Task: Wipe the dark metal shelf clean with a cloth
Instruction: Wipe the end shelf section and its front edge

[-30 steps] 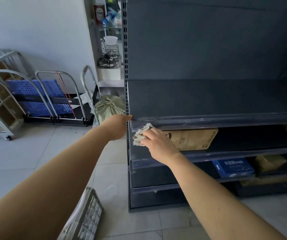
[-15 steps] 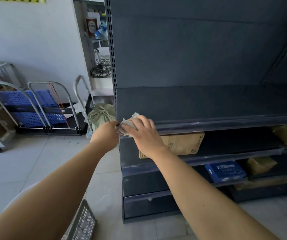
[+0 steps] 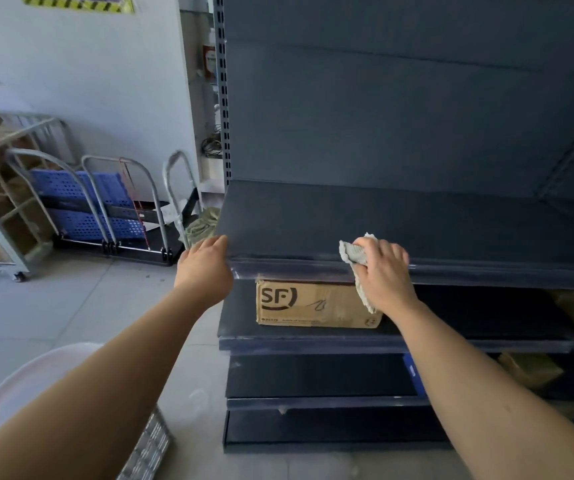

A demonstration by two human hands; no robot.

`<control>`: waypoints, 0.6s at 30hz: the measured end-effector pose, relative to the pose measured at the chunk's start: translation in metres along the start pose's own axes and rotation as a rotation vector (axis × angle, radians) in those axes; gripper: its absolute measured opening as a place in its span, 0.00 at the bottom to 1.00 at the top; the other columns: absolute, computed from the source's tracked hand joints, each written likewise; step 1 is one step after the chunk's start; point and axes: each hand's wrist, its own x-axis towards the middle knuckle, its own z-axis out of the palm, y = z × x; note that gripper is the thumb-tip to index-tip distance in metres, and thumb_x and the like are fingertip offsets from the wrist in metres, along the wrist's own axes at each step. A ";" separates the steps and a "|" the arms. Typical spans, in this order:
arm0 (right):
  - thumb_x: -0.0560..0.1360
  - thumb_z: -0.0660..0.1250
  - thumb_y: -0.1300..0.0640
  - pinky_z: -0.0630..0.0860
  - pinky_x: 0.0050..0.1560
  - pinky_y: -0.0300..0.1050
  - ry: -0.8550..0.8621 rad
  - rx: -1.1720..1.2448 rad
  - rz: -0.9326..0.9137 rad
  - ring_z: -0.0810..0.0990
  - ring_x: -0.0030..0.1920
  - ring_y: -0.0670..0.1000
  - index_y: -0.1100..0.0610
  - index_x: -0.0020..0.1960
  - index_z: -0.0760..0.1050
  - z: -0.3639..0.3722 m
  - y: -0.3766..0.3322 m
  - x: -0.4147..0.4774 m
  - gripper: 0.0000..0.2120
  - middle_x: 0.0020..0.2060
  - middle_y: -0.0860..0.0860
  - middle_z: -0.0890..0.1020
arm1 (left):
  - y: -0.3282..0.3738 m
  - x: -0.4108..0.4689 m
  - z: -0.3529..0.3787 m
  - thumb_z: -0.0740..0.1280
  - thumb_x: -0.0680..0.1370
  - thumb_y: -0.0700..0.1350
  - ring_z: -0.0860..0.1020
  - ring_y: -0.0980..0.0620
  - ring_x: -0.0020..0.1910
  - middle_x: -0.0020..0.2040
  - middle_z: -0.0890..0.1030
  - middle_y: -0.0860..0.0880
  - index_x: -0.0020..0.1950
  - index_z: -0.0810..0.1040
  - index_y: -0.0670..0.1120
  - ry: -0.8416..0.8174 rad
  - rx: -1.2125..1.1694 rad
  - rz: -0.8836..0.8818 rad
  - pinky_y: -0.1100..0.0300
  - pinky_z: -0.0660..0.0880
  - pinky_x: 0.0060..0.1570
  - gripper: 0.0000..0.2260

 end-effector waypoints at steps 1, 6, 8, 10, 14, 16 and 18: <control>0.76 0.62 0.56 0.65 0.62 0.53 -0.003 -0.010 -0.018 0.72 0.56 0.57 0.50 0.62 0.68 -0.002 -0.002 0.000 0.16 0.54 0.53 0.76 | 0.009 0.001 0.003 0.57 0.77 0.38 0.62 0.44 0.73 0.74 0.65 0.47 0.74 0.63 0.45 0.013 -0.001 0.024 0.48 0.59 0.73 0.25; 0.79 0.57 0.59 0.64 0.66 0.54 -0.097 -0.032 -0.254 0.71 0.59 0.57 0.49 0.67 0.62 0.007 -0.042 0.001 0.17 0.58 0.53 0.74 | 0.063 0.004 0.026 0.60 0.78 0.44 0.65 0.44 0.71 0.72 0.68 0.48 0.73 0.65 0.48 0.003 0.042 0.156 0.50 0.59 0.71 0.22; 0.79 0.59 0.57 0.65 0.65 0.54 -0.086 -0.026 -0.248 0.72 0.58 0.57 0.48 0.67 0.62 0.007 -0.027 0.005 0.17 0.57 0.53 0.75 | 0.081 0.006 0.033 0.61 0.78 0.46 0.67 0.44 0.69 0.71 0.70 0.48 0.72 0.67 0.49 -0.019 0.063 0.162 0.51 0.61 0.69 0.22; 0.78 0.61 0.54 0.66 0.64 0.53 -0.066 -0.029 -0.227 0.73 0.56 0.56 0.47 0.65 0.63 0.003 0.009 0.003 0.17 0.56 0.51 0.75 | 0.093 0.008 0.040 0.61 0.78 0.48 0.68 0.44 0.68 0.69 0.71 0.48 0.72 0.68 0.50 -0.031 0.087 0.144 0.50 0.62 0.68 0.21; 0.76 0.63 0.51 0.66 0.62 0.53 -0.032 -0.080 -0.105 0.73 0.55 0.56 0.47 0.63 0.66 -0.014 0.096 -0.010 0.16 0.55 0.51 0.76 | 0.105 0.007 0.051 0.62 0.78 0.51 0.68 0.45 0.67 0.68 0.71 0.49 0.71 0.69 0.53 0.005 0.158 0.103 0.51 0.59 0.70 0.21; 0.76 0.62 0.50 0.65 0.61 0.53 -0.033 -0.132 -0.040 0.73 0.55 0.57 0.48 0.63 0.67 -0.025 0.134 -0.013 0.16 0.55 0.52 0.76 | 0.107 0.007 0.053 0.62 0.77 0.51 0.69 0.45 0.66 0.68 0.71 0.49 0.70 0.69 0.53 0.009 0.168 0.091 0.51 0.59 0.70 0.21; 0.76 0.62 0.51 0.64 0.63 0.54 -0.042 -0.162 0.046 0.73 0.56 0.57 0.48 0.63 0.68 -0.034 0.165 -0.016 0.16 0.56 0.53 0.76 | 0.108 0.008 0.052 0.63 0.77 0.52 0.69 0.44 0.66 0.68 0.72 0.49 0.70 0.70 0.52 0.000 0.173 0.084 0.50 0.59 0.71 0.21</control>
